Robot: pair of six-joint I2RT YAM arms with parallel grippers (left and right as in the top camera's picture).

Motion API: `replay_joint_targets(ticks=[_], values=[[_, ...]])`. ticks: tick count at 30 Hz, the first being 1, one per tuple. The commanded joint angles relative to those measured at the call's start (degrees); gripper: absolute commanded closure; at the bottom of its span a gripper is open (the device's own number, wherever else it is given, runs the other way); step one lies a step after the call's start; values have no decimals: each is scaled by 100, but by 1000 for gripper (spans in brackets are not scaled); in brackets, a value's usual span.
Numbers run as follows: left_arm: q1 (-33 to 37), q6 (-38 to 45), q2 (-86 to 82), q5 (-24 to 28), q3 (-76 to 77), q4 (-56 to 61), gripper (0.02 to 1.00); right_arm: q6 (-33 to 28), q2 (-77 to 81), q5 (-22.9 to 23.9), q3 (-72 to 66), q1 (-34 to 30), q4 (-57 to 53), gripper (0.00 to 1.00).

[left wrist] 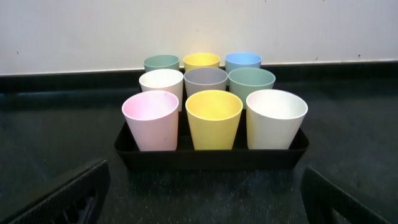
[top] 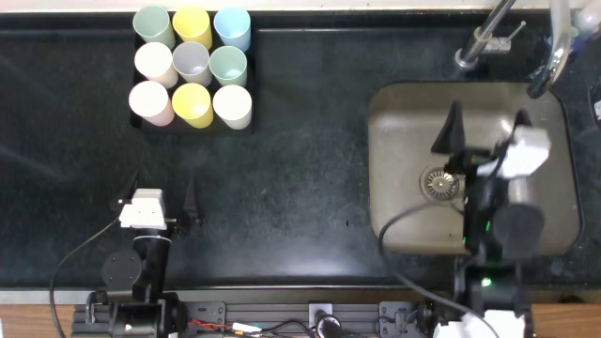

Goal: Store Cups

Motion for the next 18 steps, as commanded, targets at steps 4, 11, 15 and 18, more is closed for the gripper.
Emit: replay_joint_targets(ticks=[4,11,15,18], values=[[11,61,-52,31,9,-44,18,-232,-627,-498,-1624,-7,713,3],[13,61,-52,31,9,-44,18,-229,-629,-498,-1989,-7,302,1],[13,61,-52,31,9,-44,18,-229,-730,-498,-1989,-7,-210,5],[13,61,-52,31,9,-44,18,-229,-1143,-498,-1989,-4,-1508,3]])
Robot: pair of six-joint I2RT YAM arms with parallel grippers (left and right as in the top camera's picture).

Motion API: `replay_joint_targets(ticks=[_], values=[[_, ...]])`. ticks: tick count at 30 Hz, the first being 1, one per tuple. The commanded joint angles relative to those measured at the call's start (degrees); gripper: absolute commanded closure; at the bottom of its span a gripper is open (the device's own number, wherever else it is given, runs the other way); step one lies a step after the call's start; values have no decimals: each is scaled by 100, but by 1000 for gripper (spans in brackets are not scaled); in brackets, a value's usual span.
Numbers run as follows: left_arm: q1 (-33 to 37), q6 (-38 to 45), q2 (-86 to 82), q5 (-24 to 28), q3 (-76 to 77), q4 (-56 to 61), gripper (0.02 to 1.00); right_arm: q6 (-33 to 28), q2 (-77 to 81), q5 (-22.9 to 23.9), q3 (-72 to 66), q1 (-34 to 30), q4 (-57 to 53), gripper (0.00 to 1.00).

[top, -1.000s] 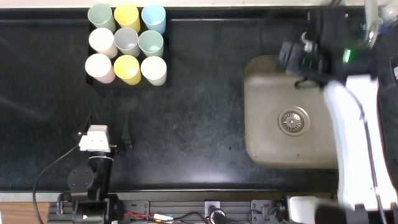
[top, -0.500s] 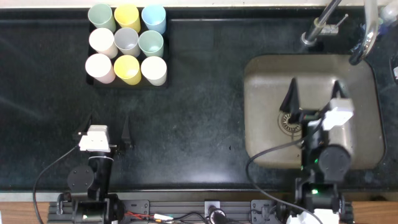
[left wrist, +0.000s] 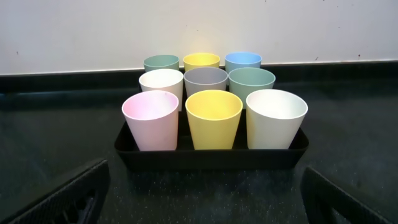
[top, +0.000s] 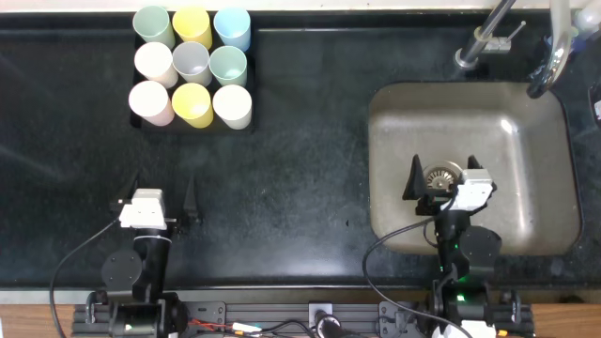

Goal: Store Cups

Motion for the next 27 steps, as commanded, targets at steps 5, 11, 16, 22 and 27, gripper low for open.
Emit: replay_joint_targets(ticks=[5,11,16,22,27], values=[[13,61,-52,31,9,-46,18,2,-1346,70,-72,-2,-1698,3],[13,61,-52,31,9,-44,18,2,-2352,70,-72,-2,-1700,3],[11,61,-52,31,9,-46,18,2,-2658,72,-76,2,-1694,3],[11,61,-52,31,9,-46,18,2,-2658,72,-76,0,-1694,3],[13,61,-52,31,9,-44,18,2,-2656,72,-76,0,-1694,3]])
